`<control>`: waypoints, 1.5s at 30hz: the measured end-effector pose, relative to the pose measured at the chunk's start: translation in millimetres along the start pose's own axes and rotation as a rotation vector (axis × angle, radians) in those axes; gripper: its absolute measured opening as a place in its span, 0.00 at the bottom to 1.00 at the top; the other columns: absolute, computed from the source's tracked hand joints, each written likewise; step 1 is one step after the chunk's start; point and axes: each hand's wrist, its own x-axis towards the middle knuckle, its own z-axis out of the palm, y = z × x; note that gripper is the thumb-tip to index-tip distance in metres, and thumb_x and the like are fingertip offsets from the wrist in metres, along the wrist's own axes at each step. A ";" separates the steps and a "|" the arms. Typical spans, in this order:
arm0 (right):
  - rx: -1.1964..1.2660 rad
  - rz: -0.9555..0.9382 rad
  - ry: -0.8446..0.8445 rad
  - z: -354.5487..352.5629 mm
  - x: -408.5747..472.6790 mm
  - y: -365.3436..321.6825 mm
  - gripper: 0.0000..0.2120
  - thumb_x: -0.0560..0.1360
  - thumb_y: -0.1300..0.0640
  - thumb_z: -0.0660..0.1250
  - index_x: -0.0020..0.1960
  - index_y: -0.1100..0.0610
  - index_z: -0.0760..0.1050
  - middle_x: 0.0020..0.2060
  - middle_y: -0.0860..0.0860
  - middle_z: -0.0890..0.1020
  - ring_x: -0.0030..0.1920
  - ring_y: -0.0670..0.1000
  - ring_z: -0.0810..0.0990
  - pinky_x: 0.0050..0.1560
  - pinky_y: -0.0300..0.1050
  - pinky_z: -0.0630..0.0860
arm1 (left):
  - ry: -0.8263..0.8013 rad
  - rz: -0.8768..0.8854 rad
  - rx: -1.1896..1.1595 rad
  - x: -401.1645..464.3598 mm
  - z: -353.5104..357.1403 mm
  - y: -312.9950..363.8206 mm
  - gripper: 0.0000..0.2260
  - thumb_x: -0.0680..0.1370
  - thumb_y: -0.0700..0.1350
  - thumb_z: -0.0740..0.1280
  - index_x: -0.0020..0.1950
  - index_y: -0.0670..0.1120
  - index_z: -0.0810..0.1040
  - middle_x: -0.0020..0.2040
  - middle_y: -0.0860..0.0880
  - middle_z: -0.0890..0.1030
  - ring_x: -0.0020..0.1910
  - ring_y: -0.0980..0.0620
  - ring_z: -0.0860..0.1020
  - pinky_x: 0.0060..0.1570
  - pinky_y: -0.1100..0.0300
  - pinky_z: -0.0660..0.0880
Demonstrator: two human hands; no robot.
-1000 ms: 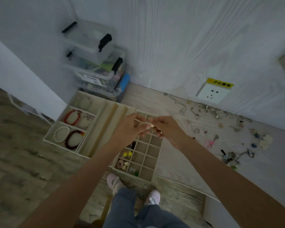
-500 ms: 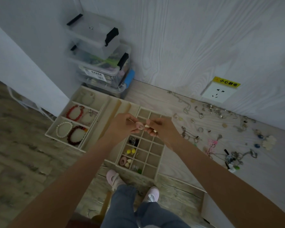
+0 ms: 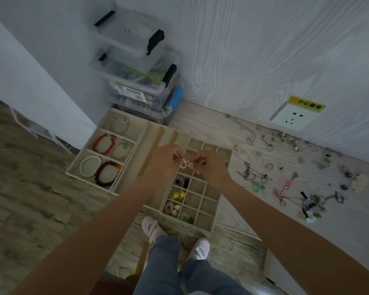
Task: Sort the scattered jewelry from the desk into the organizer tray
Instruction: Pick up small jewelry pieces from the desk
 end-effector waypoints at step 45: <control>-0.765 -0.029 -0.191 14.8 -3.4 -21.3 0.09 0.77 0.65 0.59 0.54 0.61 0.76 0.55 0.57 0.74 0.52 0.58 0.78 0.42 0.44 0.69 | 0.073 0.163 0.846 -2.5 17.3 10.7 0.08 0.76 0.45 0.63 0.52 0.52 0.80 0.55 0.49 0.71 0.56 0.49 0.69 0.53 0.52 0.62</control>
